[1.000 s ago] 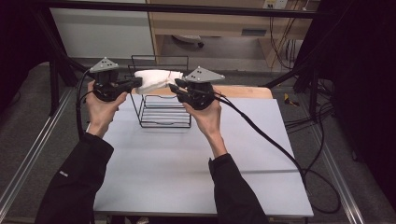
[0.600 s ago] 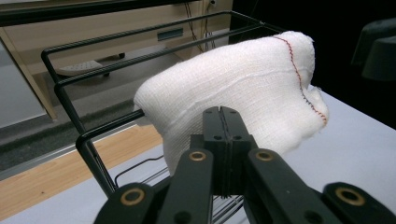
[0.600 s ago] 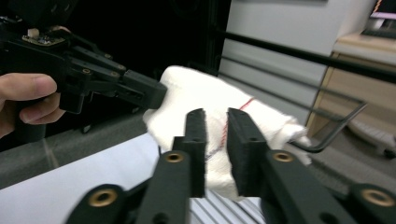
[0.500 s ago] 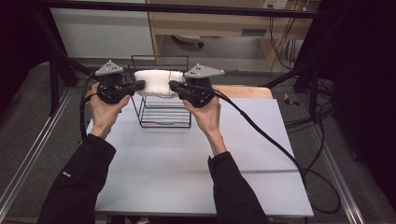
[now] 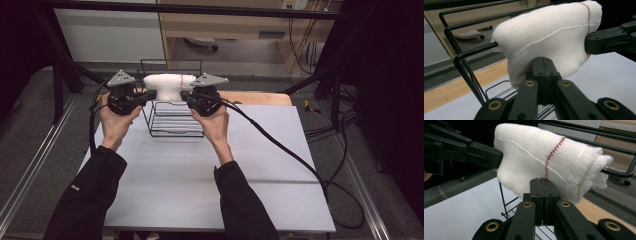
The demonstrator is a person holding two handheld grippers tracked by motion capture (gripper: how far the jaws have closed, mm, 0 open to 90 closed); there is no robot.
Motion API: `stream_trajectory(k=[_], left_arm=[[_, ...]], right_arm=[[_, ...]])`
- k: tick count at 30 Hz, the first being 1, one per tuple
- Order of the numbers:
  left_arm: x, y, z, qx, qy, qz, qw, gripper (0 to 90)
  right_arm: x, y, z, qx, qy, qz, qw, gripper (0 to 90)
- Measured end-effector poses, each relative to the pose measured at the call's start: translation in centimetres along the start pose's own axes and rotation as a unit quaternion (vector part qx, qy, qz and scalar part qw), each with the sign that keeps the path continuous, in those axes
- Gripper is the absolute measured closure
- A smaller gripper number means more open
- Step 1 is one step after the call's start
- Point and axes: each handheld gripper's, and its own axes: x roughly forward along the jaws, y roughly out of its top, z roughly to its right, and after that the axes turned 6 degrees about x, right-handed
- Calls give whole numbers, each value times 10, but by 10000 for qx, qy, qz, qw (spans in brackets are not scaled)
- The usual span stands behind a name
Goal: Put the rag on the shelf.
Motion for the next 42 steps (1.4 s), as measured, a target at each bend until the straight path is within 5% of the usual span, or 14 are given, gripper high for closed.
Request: stream_trajectory(k=[8,21,42], left_arm=[[-10,0,5,58,-82,-35,9999,836],[-23,-22,15,147,-152,-303,9993,519],[-31,-99,27,-67,-251,-747,9969,93]], right_arm=[[-15,1,-2,34,150,93,9998,802],[-59,-11,12,254,249,-144,9993,530],[-109,-89,58,710,-47,-597,9957,85]])
